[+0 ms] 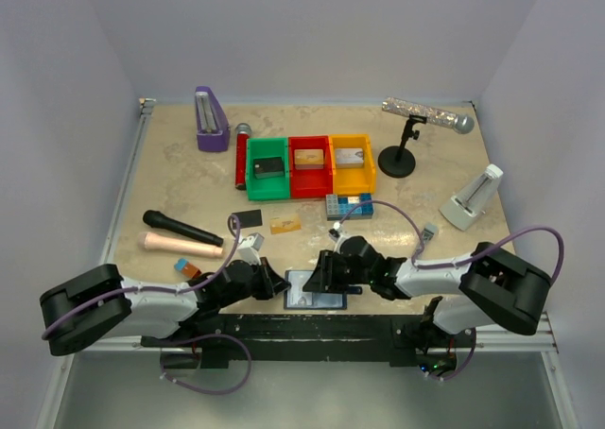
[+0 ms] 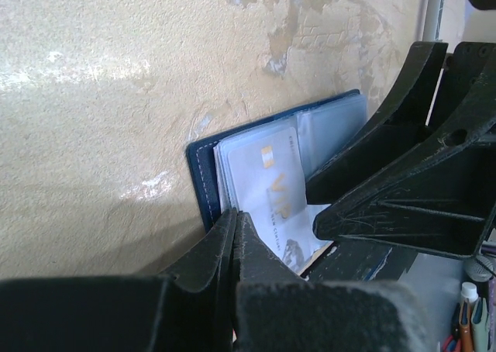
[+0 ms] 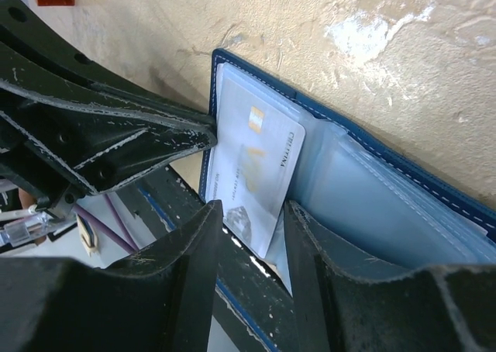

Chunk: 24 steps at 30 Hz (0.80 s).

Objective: Take the credit cards out of the card holder
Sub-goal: Remove the credit card from the card holder.

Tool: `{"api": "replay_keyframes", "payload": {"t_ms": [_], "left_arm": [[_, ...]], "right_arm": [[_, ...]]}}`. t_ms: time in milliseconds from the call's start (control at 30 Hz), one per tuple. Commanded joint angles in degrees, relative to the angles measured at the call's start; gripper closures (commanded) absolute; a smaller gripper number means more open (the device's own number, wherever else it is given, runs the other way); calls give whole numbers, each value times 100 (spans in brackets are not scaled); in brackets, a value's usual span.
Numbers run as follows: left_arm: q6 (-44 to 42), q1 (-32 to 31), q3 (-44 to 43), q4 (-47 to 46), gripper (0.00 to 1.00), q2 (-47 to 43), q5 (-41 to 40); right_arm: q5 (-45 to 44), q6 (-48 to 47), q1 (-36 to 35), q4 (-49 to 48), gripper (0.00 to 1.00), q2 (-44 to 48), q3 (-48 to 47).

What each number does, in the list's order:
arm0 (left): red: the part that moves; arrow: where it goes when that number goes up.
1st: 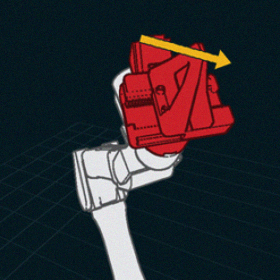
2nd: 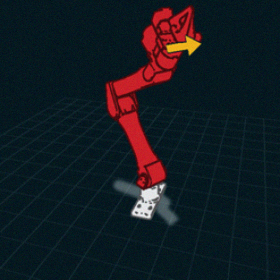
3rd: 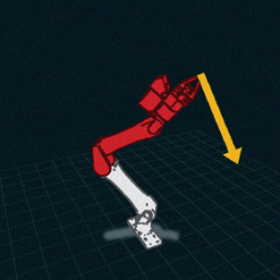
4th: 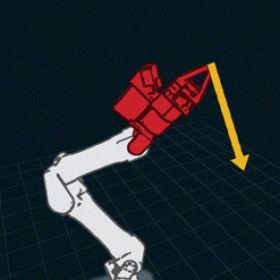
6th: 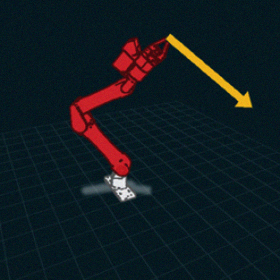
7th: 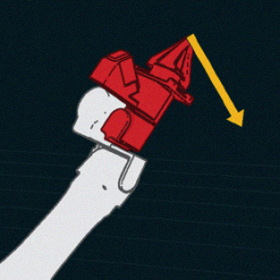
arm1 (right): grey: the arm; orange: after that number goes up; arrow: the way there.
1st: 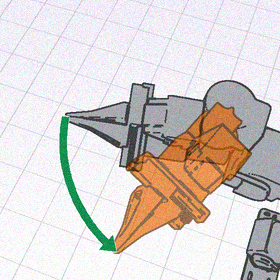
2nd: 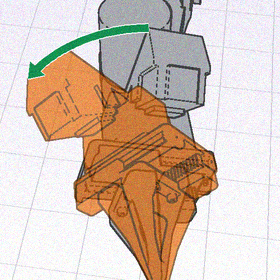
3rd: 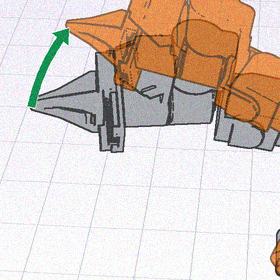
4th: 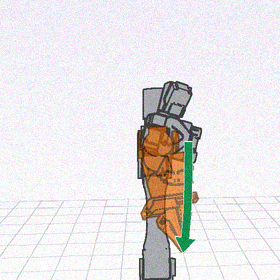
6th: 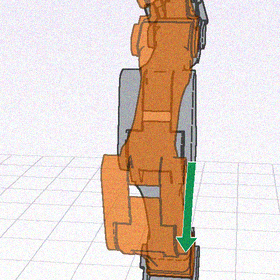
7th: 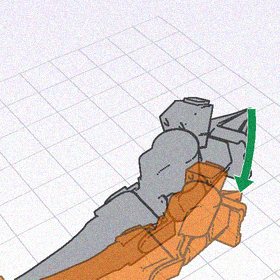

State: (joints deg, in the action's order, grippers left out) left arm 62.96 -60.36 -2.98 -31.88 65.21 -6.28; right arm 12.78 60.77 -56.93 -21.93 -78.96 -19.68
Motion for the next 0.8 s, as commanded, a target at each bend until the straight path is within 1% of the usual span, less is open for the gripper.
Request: {"api": "replay_keyframes", "payload": {"t_ms": [0,267,433,533,567,667,767], "left_arm": [[-100,15,395,-20,100,185,13],[-73,15,421,-257,100,326,57],[-29,15,518,-556,100,378,118],[-3,15,562,-635,100,291,189],[6,15,553,-627,99,238,198],[-3,15,527,-504,84,27,207],[-29,15,457,-197,75,-245,189]], "right_arm": [[-21,-109,-3,-355,59,170,105],[85,-31,-3,-1005,63,170,298],[137,92,6,-1409,64,-32,377],[103,128,6,-1445,64,-76,386],[85,128,6,-1437,64,-85,377],[76,128,6,-1419,64,-111,351],[76,93,6,-1270,64,-111,281]]}}
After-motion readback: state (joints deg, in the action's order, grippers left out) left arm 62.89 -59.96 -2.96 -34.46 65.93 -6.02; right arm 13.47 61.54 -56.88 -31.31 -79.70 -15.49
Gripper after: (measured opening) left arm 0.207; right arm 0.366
